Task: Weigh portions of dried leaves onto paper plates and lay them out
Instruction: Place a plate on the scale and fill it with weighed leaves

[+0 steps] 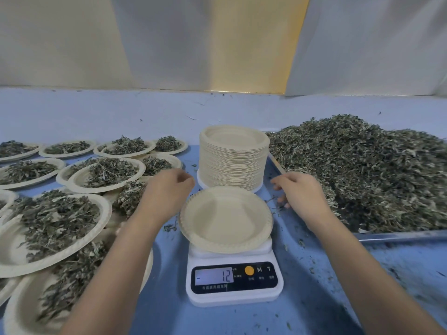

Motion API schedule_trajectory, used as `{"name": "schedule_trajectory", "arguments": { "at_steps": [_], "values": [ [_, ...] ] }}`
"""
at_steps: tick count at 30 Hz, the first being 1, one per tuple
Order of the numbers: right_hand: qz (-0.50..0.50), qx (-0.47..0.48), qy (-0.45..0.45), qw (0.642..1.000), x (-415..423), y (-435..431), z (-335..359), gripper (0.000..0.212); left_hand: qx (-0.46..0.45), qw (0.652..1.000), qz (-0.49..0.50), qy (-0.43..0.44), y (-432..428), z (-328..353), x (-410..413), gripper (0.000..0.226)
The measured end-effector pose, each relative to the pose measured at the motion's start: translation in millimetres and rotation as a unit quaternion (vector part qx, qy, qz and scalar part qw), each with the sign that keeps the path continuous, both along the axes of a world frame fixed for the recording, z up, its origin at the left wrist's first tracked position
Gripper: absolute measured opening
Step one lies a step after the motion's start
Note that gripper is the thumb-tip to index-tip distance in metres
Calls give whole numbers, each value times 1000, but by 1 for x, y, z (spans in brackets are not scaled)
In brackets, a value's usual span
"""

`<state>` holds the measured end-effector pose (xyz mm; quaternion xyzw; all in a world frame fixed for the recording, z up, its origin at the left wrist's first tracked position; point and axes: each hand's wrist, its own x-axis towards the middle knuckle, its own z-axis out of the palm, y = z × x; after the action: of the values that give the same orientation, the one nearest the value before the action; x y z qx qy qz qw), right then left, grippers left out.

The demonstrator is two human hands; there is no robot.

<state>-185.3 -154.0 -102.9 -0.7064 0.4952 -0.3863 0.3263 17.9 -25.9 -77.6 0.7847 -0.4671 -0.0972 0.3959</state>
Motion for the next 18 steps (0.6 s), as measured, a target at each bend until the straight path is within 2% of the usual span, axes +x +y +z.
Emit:
{"name": "schedule_trajectory", "arguments": {
  "at_steps": [3, 4, 7, 10, 13, 15, 18],
  "values": [
    [-48, -67, -9, 997, -14, -9, 3, 21, -73, 997, -12, -11, -6, 5, -22, 20],
    [-68, -95, 28, 993, -21, -14, 2, 23, -85, 996, -25, -4, -9, 7, -29, 20],
    [-81, -138, 217, 963, -44, -35, -9, 41, -111, 990, -75, 40, -20, 11, -50, 18],
    [-78, -30, 322, 943, -63, -49, -22, 61, -152, 979, -115, 77, -33, 16, -70, 20],
    [-51, 92, 424, 899, -70, -58, -35, 78, -190, 965, -142, 110, -45, 20, -86, 26],
    [-30, 111, 445, 888, -69, -66, -39, 79, -208, 958, -155, 124, -52, 23, -94, 28],
    [-10, 86, 446, 891, -63, -83, -40, 77, -219, 951, -172, 131, -61, 27, -101, 27]
  ]
}}
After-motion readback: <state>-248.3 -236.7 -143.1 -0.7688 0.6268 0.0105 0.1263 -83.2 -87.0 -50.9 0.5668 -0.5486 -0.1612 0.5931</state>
